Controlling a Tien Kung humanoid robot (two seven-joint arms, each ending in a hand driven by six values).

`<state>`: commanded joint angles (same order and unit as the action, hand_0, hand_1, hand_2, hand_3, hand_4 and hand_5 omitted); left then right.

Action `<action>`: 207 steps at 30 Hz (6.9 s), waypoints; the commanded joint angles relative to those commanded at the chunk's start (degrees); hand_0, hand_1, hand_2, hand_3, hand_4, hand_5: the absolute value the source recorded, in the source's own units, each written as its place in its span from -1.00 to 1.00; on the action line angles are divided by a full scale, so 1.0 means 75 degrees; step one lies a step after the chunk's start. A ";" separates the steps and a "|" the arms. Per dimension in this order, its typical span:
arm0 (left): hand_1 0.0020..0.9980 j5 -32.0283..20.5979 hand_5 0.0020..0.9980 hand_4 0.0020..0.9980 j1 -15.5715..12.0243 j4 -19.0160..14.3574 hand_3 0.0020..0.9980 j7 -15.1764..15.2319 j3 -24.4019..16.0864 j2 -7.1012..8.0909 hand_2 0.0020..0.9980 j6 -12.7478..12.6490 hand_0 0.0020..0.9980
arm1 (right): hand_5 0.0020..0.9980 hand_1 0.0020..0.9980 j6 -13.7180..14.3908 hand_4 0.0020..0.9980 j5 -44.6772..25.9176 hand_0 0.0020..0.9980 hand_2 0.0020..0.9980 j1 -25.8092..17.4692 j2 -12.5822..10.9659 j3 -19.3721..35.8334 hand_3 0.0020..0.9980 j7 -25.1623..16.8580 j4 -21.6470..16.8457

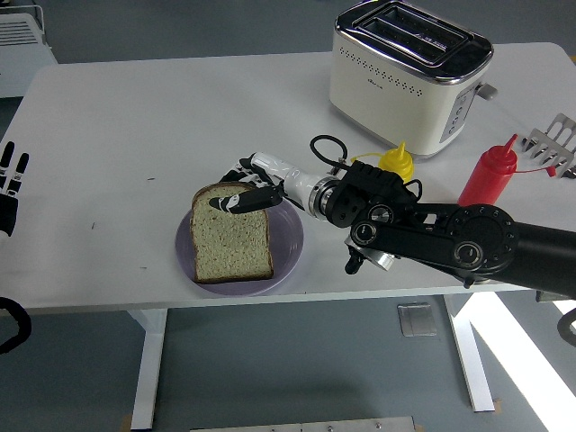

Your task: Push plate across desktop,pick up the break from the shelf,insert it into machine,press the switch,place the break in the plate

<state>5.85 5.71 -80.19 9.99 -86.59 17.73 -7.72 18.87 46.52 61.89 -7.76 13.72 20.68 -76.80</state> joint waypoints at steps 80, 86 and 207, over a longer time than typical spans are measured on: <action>0.50 -0.0812 1.00 0.52 -0.0416 -0.1107 0.49 -0.0356 0.0011 -0.0069 0.39 0.0190 0.64 | -0.09 0.41 -0.0858 0.56 -0.4266 0.49 0.36 -0.5326 -0.2538 0.9090 0.32 -0.3023 -0.1488; 0.49 -0.0969 1.00 0.51 -0.0454 -0.1139 0.49 -0.0449 -0.0018 -0.0084 0.39 0.0242 0.63 | -0.03 0.41 -0.0962 0.58 -0.4506 0.50 0.37 -0.5836 -0.2479 0.9322 0.34 -0.2930 -0.1545; 0.45 -0.1615 1.00 0.52 -0.0388 -0.1121 0.41 -0.0813 0.0061 0.0108 0.34 0.0300 0.61 | -0.16 0.38 -0.0842 0.39 -0.4591 0.51 0.35 -0.7062 -0.2050 1.0102 0.30 -0.2937 -0.1724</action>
<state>-6.27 2.80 -88.60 3.89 -86.14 18.54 -5.46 12.55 12.09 8.93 -23.14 89.49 -1.35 -89.73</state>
